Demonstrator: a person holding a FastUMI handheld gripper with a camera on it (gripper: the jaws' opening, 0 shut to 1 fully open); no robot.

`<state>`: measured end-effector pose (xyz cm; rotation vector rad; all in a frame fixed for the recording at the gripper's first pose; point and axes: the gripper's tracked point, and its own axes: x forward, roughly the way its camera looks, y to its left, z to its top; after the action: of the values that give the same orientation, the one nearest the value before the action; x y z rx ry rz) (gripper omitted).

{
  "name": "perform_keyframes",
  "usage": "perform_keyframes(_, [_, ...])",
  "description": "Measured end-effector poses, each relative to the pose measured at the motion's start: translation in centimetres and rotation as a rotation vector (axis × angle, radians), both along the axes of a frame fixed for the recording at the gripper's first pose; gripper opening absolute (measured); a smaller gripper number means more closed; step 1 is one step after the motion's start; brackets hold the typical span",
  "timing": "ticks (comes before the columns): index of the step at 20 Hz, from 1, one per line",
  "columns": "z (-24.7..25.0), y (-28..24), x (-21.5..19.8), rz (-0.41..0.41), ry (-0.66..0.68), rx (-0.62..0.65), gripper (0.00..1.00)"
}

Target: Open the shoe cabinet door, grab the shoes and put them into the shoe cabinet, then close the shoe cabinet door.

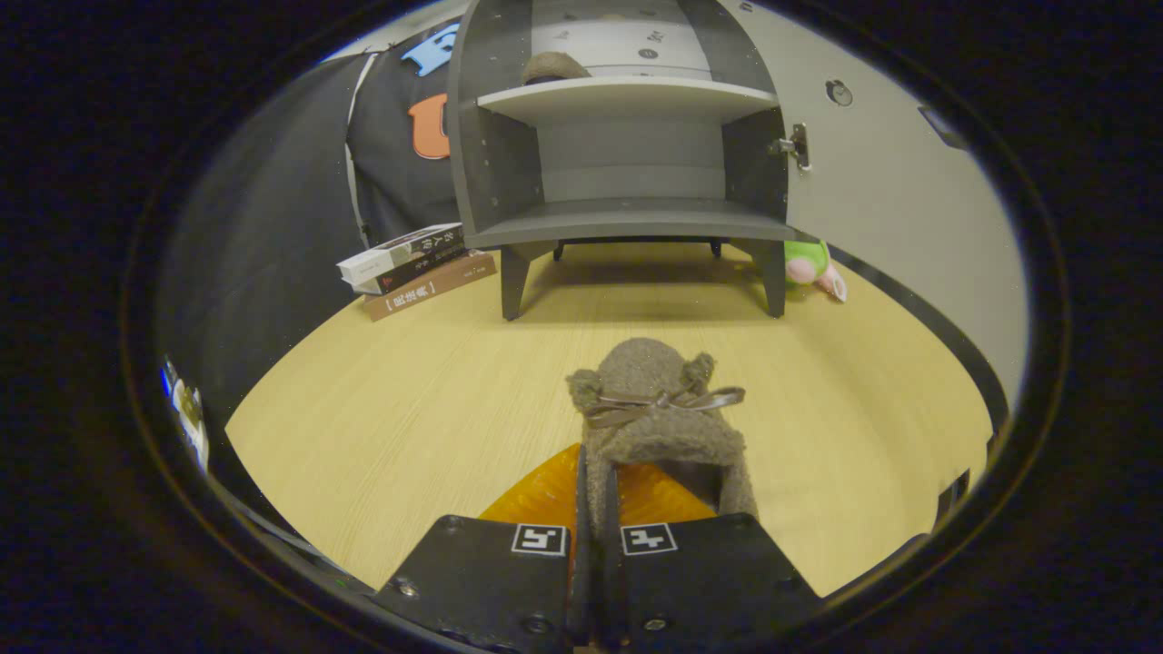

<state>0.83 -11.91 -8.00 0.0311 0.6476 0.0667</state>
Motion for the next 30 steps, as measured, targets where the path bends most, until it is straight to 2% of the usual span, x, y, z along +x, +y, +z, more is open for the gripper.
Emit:
perform_keyframes(5, [2.9, 0.4, 0.0, 0.02, -0.046, 0.01, 0.09])
perform_keyframes(10, [10.4, 0.8, -0.2, 0.049, -0.145, 0.01, 0.09])
perform_keyframes(18, [24.5, -0.4, 1.1, 0.046, -0.351, -0.064, 0.09])
perform_keyframes(24, [36.8, 0.2, 0.8, 0.054, -0.513, -0.103, 0.09])
perform_keyframes(30, [47.8, 2.9, 0.1, 0.108, -0.577, -0.061, 0.09])
